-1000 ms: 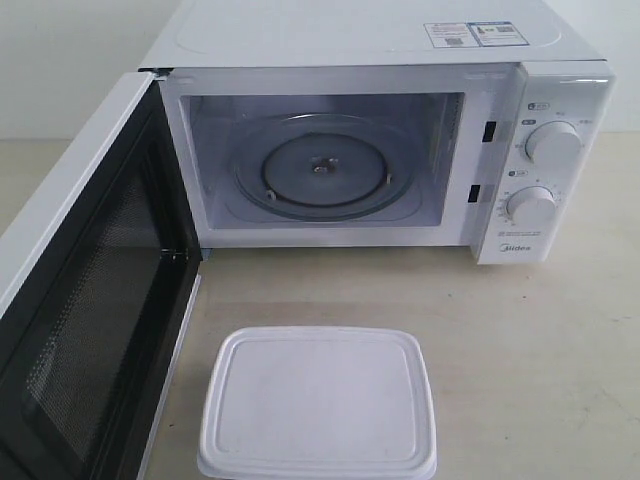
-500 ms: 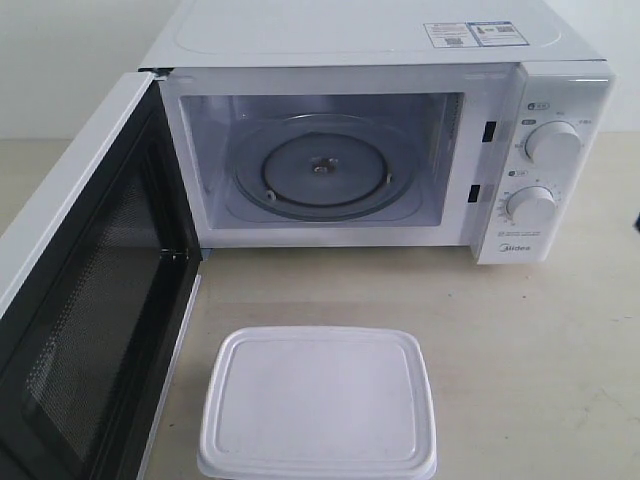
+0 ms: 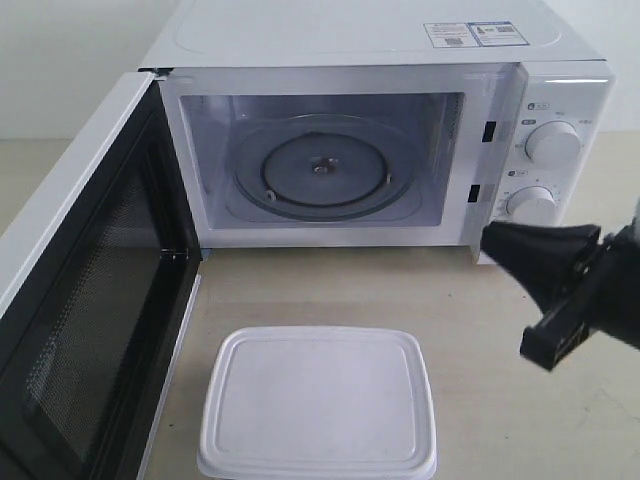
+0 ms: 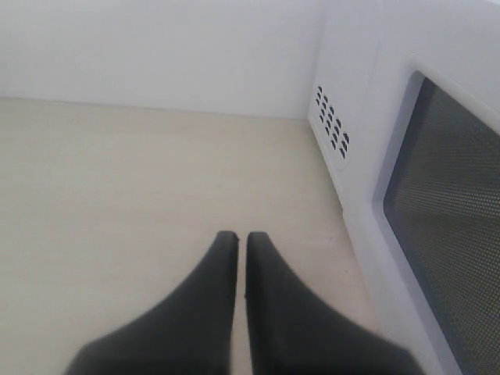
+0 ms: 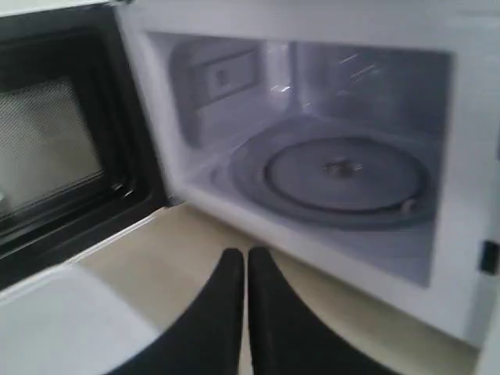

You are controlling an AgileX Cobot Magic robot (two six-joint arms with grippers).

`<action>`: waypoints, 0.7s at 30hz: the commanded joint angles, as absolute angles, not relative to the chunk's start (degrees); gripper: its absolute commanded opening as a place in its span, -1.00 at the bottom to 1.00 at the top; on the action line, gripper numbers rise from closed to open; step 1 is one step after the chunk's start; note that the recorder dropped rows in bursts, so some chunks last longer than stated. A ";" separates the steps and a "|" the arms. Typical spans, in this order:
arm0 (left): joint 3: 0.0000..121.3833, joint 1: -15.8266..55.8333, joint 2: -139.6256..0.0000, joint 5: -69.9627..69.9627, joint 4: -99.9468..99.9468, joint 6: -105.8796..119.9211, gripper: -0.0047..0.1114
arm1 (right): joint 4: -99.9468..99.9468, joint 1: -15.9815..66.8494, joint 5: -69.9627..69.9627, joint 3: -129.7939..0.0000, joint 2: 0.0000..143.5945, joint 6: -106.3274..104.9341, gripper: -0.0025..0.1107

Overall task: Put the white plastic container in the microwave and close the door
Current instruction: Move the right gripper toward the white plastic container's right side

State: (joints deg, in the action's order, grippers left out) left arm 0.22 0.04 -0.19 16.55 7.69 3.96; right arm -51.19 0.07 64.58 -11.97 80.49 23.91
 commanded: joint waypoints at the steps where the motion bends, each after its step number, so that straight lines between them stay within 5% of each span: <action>1: 0.00 0.59 0.00 16.31 8.15 3.49 -0.84 | -60.49 -0.06 63.93 -12.00 82.79 24.58 -0.96; 21: 0.00 0.59 0.00 16.31 8.15 3.49 -0.84 | -80.20 0.04 69.96 -12.10 97.38 17.31 -0.96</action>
State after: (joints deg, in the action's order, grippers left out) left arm 0.22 0.04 -0.19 16.55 7.69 3.96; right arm -79.38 0.07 69.23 -12.20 95.64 19.49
